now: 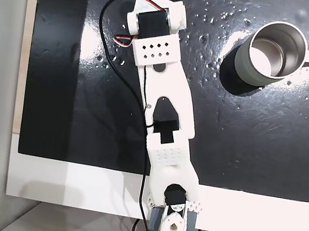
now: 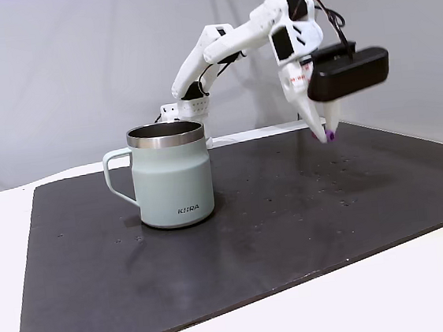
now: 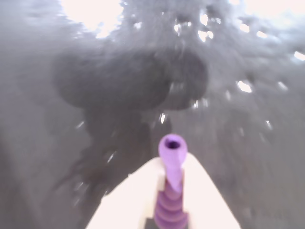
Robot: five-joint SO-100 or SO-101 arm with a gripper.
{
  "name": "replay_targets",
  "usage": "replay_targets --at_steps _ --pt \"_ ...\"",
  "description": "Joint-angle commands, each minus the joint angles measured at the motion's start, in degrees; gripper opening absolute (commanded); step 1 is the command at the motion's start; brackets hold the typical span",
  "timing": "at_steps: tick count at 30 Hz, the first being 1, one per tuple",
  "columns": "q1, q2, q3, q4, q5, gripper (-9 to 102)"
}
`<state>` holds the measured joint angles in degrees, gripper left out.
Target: Grasp a pengrip and put it in the cup.
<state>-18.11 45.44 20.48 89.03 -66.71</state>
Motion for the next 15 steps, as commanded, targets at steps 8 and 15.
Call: replay_targets --at_steps 8,15 --pt "8.0 33.8 18.8 1.1 -3.2 2" --pt "16.9 48.7 28.6 2.3 -7.6 2"
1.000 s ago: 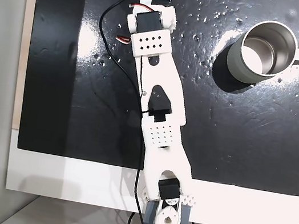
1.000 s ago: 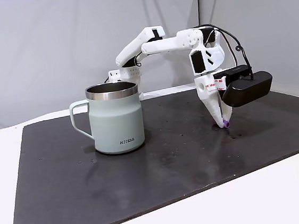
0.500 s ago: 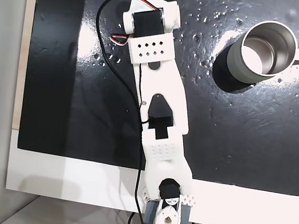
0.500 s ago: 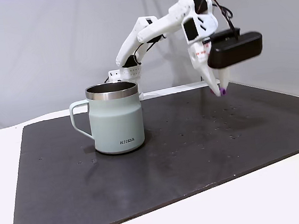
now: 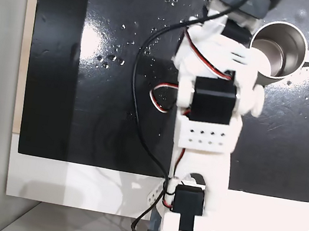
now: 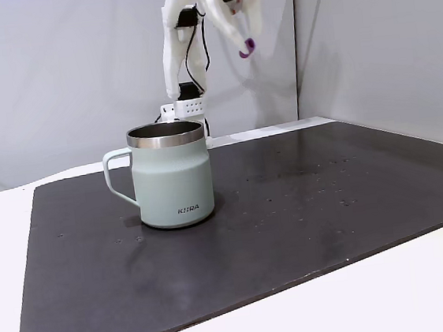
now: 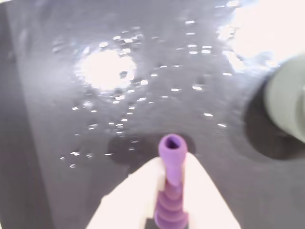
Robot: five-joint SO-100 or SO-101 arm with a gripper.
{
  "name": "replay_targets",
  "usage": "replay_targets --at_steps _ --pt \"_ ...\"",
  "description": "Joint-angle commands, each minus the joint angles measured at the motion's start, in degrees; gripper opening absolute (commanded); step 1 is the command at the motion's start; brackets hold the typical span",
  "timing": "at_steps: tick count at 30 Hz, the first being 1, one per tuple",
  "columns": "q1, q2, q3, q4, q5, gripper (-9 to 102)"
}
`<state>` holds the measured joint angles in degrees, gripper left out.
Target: Grasp a pengrip and put it in the cup.
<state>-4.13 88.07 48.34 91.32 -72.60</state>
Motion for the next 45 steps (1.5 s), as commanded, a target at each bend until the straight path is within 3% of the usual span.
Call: replay_targets --at_steps 1,10,17,23,29,34,45 --pt "4.2 7.2 1.3 0.0 -2.4 2" --pt "16.3 10.5 2.9 -3.1 -5.4 3" --pt "23.4 11.8 14.5 -17.1 -4.6 3" --pt "25.2 10.3 22.3 -33.4 2.4 3" --pt "23.7 8.4 27.2 -38.4 6.1 3" --pt "23.2 11.9 40.6 -47.6 7.0 3" --pt "23.1 13.1 43.3 -48.0 9.8 4"
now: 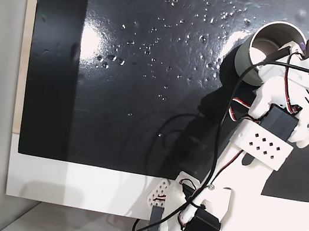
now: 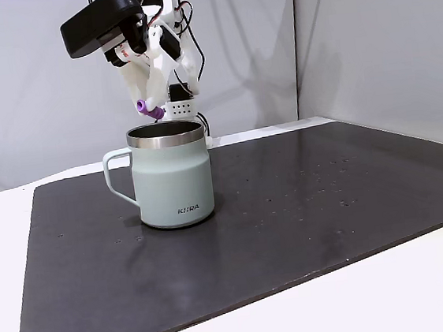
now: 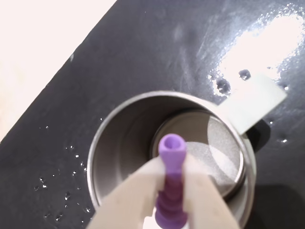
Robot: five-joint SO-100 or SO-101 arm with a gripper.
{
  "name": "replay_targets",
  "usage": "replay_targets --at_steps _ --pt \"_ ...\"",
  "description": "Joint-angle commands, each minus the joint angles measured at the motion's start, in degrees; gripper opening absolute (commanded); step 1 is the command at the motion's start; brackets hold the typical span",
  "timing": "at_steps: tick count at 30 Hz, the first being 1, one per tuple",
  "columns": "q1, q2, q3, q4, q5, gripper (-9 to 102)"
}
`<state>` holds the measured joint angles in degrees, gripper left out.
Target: Grasp a pengrip and put it in the cup.
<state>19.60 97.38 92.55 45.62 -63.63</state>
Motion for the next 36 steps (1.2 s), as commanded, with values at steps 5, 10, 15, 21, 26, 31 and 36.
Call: replay_targets --at_steps 5,10,15,21,26,31,36 --pt "-0.7 3.7 -3.5 -0.4 2.3 15" --pt "-1.0 4.3 -5.9 3.9 2.6 24" --pt "-1.2 5.5 -5.9 4.5 2.4 27" --pt "-1.2 5.6 -6.2 5.2 2.2 27" --pt "-1.1 5.6 -6.8 5.4 2.2 26" --pt "-1.1 5.7 -7.6 6.7 2.4 26" --pt "-1.3 6.3 -7.7 7.1 2.5 26"
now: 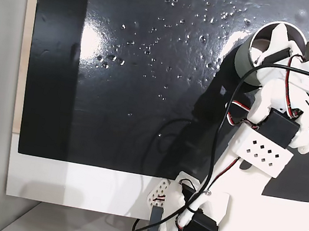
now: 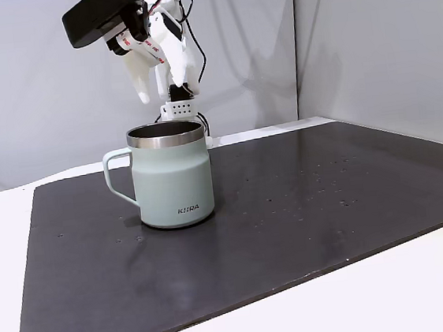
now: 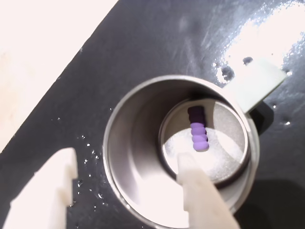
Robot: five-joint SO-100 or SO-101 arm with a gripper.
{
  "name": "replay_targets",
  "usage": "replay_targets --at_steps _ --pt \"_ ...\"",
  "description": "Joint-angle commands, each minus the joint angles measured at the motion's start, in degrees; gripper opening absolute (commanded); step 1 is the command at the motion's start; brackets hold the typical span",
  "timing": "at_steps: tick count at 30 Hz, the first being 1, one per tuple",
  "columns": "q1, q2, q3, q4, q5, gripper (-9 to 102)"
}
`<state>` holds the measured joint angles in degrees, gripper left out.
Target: Grasp a pengrip and put it in the cup.
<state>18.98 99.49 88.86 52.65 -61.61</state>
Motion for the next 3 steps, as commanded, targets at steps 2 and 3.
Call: replay_targets --at_steps 2,3 --pt "-0.9 4.5 -4.0 0.1 0.4 26" --pt "-0.9 4.6 -4.1 0.1 0.4 26"
